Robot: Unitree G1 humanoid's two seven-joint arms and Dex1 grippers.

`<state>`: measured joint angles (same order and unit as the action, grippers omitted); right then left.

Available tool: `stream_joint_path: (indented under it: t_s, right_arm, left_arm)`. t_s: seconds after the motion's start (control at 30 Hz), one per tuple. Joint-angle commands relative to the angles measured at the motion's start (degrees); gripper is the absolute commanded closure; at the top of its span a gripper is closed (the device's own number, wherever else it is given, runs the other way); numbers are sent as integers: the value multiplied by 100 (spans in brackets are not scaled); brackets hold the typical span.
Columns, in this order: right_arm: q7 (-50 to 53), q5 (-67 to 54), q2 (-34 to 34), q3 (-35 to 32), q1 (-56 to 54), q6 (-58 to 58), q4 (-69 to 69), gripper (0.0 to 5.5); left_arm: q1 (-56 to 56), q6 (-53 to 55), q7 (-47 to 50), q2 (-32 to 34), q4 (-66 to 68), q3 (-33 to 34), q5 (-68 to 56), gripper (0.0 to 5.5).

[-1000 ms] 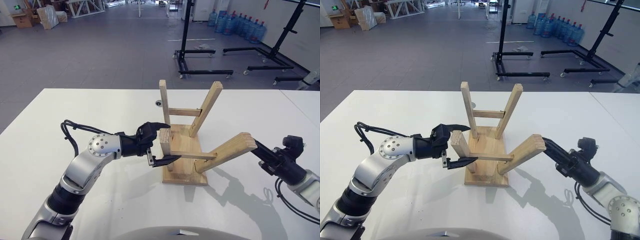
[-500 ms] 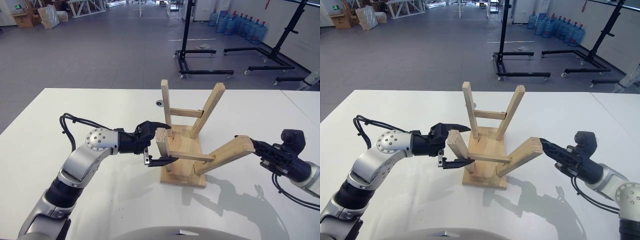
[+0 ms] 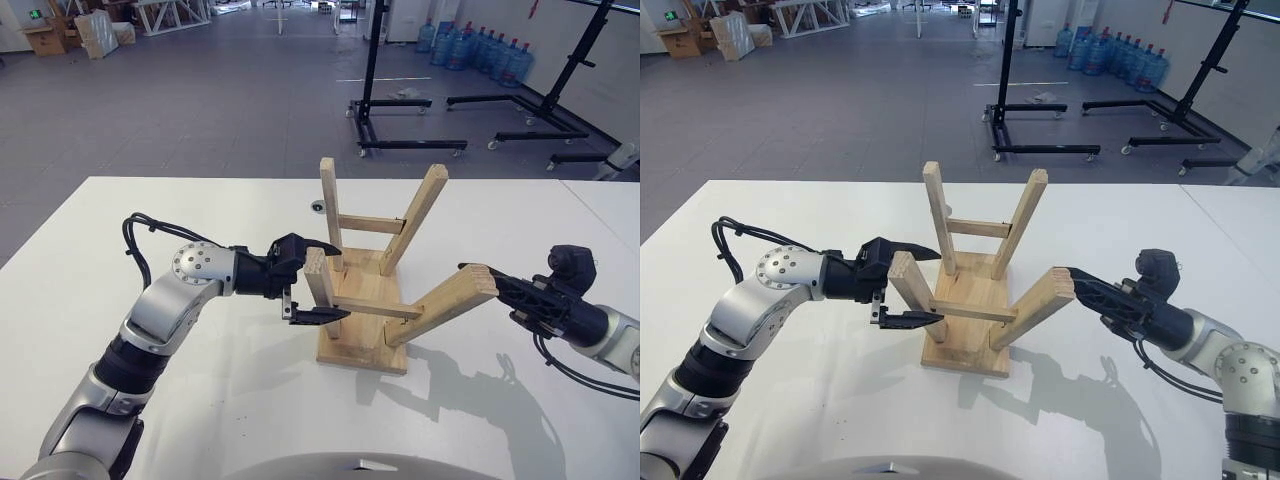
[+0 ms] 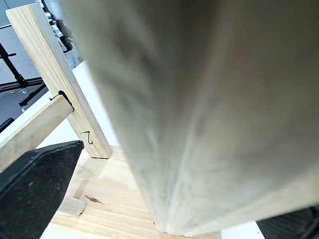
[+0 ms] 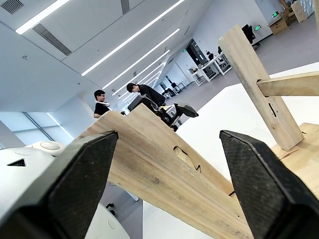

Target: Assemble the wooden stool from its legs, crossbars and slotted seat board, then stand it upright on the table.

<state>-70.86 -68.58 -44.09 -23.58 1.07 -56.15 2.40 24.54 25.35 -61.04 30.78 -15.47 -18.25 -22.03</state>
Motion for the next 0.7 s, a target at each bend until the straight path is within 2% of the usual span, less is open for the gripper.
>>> stream_joint_path:
  t_s: [0.03, 0.13, 0.27, 0.37, 0.5, 0.7]
  right_arm:
    - [8, 173, 190, 757, -459, -60, 646, 173]
    - [-138, 474, 104, 851, -204, 159, 663, 173]
    - [-293, 751, 29, 929, 188, 487, 988, 173]
    - [-211, 820, 140, 1108, 208, 641, 1416, 173]
    - [-70, 896, 137, 1215, 63, 789, 1838, 173]
    - [-36, 986, -118, 808, 236, 913, 1611, 173]
  left_arm:
    - [251, 41, -87, -405, 39, -639, 203, 23]
    - [265, -67, -30, -295, 233, -516, 302, 23]
    - [-156, -237, 146, 218, 354, 92, 315, 23]
    - [-295, -374, 391, 334, 636, 459, 376, 23]
    - [-190, -663, 794, 106, 1302, 593, 605, 23]
    - [70, -1138, 1529, -392, 2275, 662, 971, 23]
